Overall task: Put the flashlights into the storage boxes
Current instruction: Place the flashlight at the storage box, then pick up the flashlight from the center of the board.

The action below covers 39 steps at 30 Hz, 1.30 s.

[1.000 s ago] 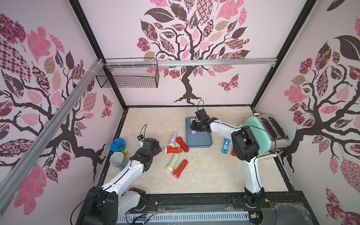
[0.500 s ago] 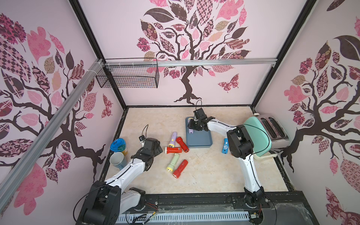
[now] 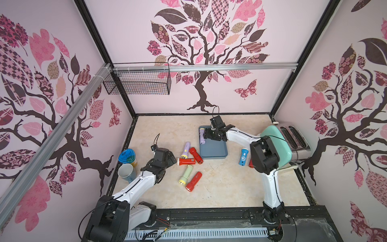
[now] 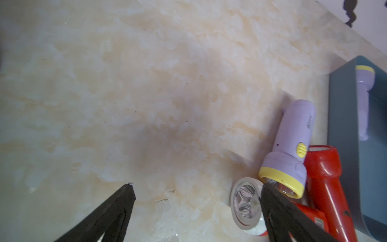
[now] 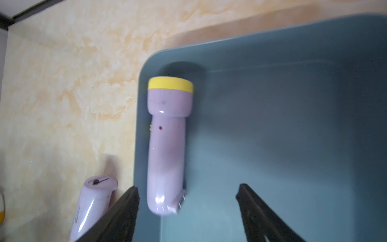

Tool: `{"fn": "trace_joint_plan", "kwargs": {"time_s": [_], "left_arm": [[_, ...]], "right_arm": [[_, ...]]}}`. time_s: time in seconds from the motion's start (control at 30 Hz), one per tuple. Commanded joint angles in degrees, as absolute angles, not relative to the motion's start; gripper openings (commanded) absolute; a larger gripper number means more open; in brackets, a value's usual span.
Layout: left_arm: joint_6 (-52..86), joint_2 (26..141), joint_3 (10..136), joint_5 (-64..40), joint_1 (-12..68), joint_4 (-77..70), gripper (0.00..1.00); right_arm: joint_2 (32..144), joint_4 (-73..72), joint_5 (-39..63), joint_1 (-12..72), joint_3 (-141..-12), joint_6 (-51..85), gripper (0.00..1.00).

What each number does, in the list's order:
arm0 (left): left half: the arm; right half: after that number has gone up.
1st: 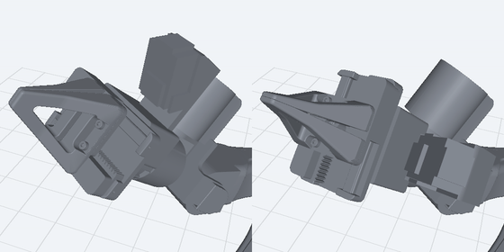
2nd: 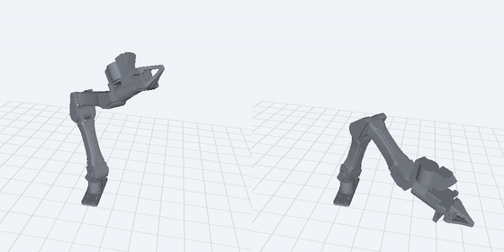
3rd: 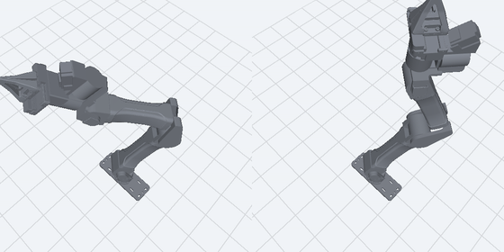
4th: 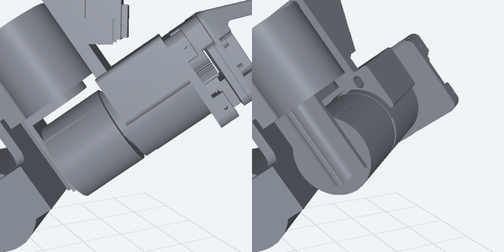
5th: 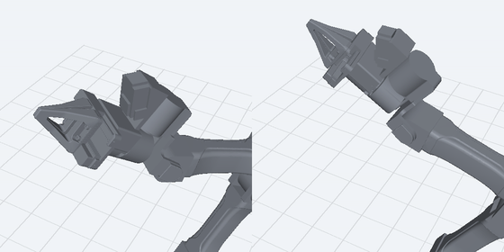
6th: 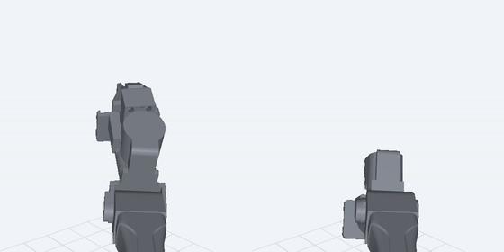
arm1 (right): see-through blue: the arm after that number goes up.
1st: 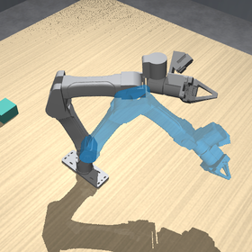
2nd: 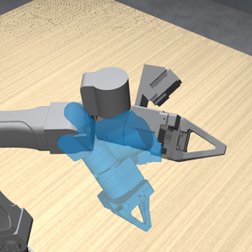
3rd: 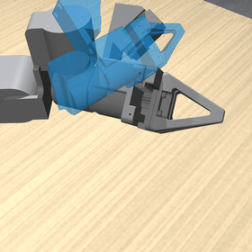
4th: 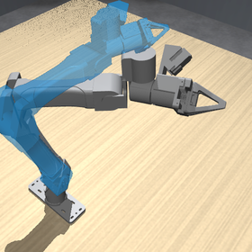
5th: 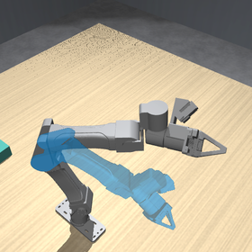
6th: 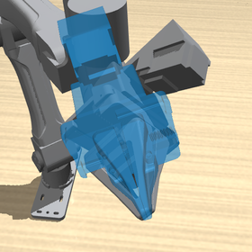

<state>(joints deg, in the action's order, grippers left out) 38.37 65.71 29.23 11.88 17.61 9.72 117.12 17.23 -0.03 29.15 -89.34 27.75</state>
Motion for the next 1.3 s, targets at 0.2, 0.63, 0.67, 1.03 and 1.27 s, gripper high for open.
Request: {"fn": "trace_joint_plan", "kwargs": {"time_s": [0.2,0.63,0.67,1.03,1.27], "left_arm": [[34.8,65.0,26.22,3.72,17.4,3.04,0.96],[36.69,66.72,27.59,6.02,17.45,4.81,0.95],[36.66,66.96,27.85,6.1,17.41,4.97,0.96],[37.7,70.92,30.82,8.72,17.4,8.49,0.96],[37.75,70.57,30.89,8.87,17.4,8.6,0.96]], "right_arm": [[78.39,8.78,-14.87,23.64,-51.97,22.9,0.9],[81.61,15.36,-12.63,18.38,-44.38,28.02,0.68],[82.31,15.16,-11.9,18.37,-44.35,28.48,0.67],[91.21,10.93,-7.9,18.34,-43.69,32.42,0.58],[92.73,11.0,-10.87,18.36,-43.86,30.16,0.49]]}}
